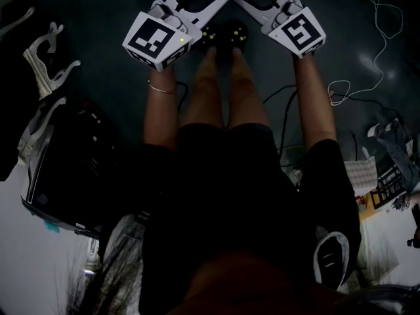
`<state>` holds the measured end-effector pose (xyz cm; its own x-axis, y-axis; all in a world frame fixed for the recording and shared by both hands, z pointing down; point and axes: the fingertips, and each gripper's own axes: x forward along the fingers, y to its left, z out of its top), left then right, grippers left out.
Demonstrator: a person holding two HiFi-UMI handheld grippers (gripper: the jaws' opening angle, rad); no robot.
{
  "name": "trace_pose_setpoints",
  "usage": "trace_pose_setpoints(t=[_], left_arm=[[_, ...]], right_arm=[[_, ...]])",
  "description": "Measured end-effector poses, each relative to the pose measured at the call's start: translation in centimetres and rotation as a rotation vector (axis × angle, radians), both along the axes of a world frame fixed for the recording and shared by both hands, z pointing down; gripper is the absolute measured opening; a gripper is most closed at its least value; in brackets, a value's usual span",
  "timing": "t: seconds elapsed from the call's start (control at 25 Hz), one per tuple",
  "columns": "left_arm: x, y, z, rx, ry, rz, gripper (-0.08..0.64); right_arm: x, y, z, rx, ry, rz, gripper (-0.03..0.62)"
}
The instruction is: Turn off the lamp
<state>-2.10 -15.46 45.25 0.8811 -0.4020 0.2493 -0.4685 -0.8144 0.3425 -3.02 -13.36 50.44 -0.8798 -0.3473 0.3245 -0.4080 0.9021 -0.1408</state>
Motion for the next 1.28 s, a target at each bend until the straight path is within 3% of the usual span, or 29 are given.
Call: trace_pose_setpoints(t=[0.24, 0.72, 1.04, 1.28], left_arm=[[0.0, 0.6, 2.6, -0.056, -0.029, 0.006, 0.094], [-0.7, 1.0, 5.2, -0.075, -0.039, 0.012, 0.094], [0.5, 0.6, 6.4, -0.085, -0.018, 0.048, 0.094], [1.1, 0.2, 7.5, -0.11, -0.051, 0.058, 0.092]], right_arm=[[0.0, 0.8, 2.2, -0.054, 0.01, 0.026, 0.061], [1.0, 1.0, 5.4, -0.123, 0.026, 0.07, 0.061], [0.3, 1.7, 7.3, -0.115, 0.097, 0.024, 0.061], [-0.2, 2.7, 8.4, -0.109, 0.14, -0.024, 0.061]])
